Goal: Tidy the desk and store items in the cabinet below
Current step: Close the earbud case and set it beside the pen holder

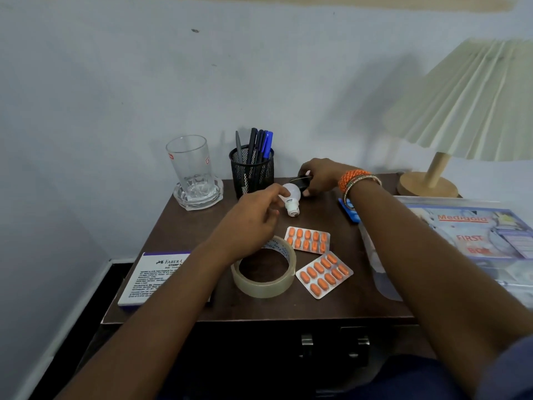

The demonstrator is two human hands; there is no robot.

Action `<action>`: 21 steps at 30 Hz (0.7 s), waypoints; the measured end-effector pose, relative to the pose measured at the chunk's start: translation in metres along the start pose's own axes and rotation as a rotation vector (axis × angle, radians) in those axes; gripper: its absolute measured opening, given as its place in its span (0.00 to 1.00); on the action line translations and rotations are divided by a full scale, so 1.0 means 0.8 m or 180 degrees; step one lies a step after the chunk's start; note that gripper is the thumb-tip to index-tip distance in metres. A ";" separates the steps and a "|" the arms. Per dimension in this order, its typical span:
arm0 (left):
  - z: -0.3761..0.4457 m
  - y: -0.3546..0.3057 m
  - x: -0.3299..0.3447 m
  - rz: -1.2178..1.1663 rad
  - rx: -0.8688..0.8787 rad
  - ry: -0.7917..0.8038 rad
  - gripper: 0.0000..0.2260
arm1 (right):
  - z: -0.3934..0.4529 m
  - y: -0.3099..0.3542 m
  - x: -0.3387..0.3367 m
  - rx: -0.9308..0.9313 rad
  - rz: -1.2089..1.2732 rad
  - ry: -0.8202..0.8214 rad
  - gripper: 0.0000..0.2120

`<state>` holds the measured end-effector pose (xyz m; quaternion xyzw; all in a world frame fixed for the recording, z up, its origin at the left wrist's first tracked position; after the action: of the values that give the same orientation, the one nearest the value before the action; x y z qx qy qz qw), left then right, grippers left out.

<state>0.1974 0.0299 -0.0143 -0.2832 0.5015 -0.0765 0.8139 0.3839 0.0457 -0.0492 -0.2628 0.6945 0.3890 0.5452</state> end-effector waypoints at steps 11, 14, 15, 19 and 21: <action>-0.006 0.023 -0.005 0.0215 -0.0182 0.0007 0.20 | -0.018 -0.001 -0.014 -0.0138 0.0145 -0.0430 0.28; -0.006 0.026 -0.001 0.0243 -0.0212 0.0065 0.19 | -0.017 -0.001 -0.010 -0.0149 0.0210 -0.0457 0.27; -0.006 0.025 0.000 0.0243 -0.0213 0.0073 0.19 | -0.016 -0.001 -0.009 -0.0149 0.0210 -0.0461 0.26; -0.004 0.025 0.004 0.0203 -0.0248 0.0132 0.19 | -0.015 -0.005 -0.006 -0.0102 0.0256 -0.0443 0.26; -0.004 0.026 0.005 0.0186 -0.0251 0.0142 0.19 | -0.014 -0.005 -0.005 -0.0091 0.0261 -0.0440 0.26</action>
<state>0.1931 0.0443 -0.0294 -0.2986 0.5302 -0.0392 0.7926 0.3822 0.0337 -0.0450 -0.2144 0.6598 0.4381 0.5716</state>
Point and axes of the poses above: each hand's wrist, its own z-axis towards the middle knuckle, its own x-axis out of the palm, y = z × x, the point moved 10 cm from there along z, towards the middle knuckle, and after that the axes turned 3 degrees about -y, right-handed, at the moved point
